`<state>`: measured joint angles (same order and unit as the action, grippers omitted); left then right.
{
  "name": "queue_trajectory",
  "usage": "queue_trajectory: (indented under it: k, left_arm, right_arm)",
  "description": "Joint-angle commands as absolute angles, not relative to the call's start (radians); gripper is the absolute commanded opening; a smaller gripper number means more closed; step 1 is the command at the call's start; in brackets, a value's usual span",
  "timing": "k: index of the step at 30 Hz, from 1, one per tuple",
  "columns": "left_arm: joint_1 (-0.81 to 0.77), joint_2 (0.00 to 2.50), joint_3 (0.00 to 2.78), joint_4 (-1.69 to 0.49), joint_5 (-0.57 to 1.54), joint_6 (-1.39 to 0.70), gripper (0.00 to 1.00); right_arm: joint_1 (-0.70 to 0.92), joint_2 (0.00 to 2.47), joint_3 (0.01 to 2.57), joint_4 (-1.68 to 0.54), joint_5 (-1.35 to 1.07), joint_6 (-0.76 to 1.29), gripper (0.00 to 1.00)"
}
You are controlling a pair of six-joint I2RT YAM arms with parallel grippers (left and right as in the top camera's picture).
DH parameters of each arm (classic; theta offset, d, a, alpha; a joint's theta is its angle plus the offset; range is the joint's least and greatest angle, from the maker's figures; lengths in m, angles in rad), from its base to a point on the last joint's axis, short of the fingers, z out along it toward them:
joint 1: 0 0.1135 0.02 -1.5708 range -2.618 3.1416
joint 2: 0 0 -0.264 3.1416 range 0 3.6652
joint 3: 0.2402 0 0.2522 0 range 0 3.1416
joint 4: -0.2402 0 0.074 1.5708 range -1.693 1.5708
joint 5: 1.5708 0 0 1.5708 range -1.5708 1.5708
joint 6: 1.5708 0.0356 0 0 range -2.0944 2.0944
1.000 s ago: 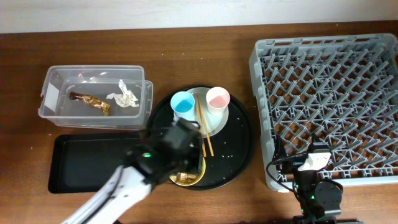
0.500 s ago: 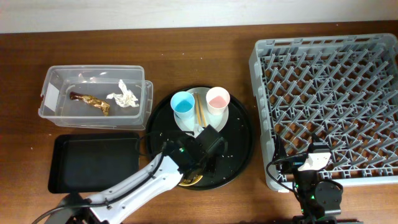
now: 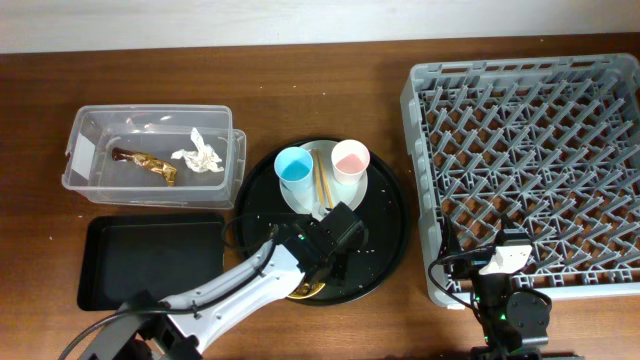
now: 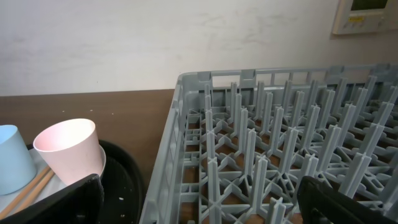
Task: Sort waste into correct bins and load items into the dishwasher rack
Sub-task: 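Grasp the rim of the yellow bowl with the left gripper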
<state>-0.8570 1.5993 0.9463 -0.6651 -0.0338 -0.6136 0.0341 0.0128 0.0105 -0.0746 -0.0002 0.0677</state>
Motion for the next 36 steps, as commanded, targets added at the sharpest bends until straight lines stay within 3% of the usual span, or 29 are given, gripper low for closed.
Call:
queue_trajectory:
  k: [1,27,36]
  left_arm:
    - [-0.858,1.608,0.952,-0.665,-0.03,-0.617,0.21]
    - [-0.916,1.636,0.95,-0.692,-0.086,-0.617,0.2]
    - [-0.916,1.66,0.958,-0.69,-0.076,-0.617,0.07]
  right_arm:
    - [0.033,0.006,0.006,-0.081,0.005,0.068,0.98]
    - [0.033,0.006,0.006,-0.081,0.005,0.068,0.99]
    - [0.033,0.006,0.006,-0.081,0.005,0.068,0.98]
